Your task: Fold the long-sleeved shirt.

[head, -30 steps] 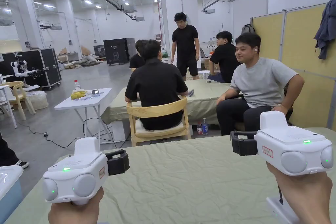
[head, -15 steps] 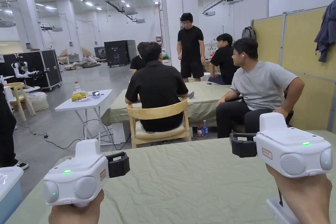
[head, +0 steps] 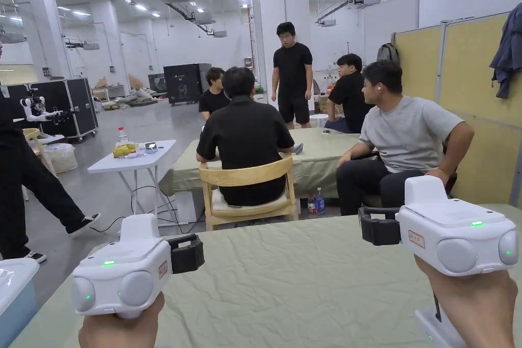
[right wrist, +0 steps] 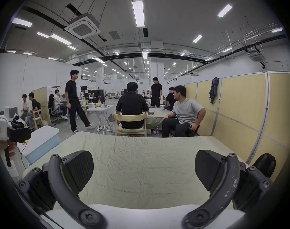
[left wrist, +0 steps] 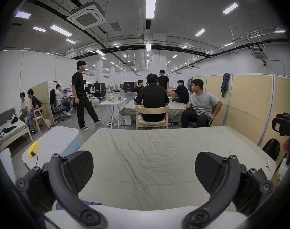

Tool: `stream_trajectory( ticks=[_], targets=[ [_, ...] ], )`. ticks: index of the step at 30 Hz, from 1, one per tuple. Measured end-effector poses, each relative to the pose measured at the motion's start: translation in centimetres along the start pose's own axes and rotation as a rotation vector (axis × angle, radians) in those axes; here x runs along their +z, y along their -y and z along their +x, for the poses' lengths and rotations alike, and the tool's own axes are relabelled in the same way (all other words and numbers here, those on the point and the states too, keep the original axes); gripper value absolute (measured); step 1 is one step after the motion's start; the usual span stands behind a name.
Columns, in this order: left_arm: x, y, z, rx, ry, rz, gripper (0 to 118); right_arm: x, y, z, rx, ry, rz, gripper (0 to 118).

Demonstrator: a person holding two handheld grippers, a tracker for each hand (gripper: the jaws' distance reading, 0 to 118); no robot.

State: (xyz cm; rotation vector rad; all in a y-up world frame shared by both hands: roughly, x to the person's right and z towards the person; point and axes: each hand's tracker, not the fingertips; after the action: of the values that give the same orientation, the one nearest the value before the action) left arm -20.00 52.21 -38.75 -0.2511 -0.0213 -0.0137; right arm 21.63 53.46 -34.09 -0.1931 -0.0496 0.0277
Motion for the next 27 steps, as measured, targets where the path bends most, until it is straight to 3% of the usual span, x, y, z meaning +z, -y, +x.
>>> stream_trajectory(
  ticks=[27],
  targets=[
    [0.96,0.25,-0.08,0.000,0.007,0.005,118,1.00,-0.15,-0.34,0.001,0.003,0.006,118]
  ],
)
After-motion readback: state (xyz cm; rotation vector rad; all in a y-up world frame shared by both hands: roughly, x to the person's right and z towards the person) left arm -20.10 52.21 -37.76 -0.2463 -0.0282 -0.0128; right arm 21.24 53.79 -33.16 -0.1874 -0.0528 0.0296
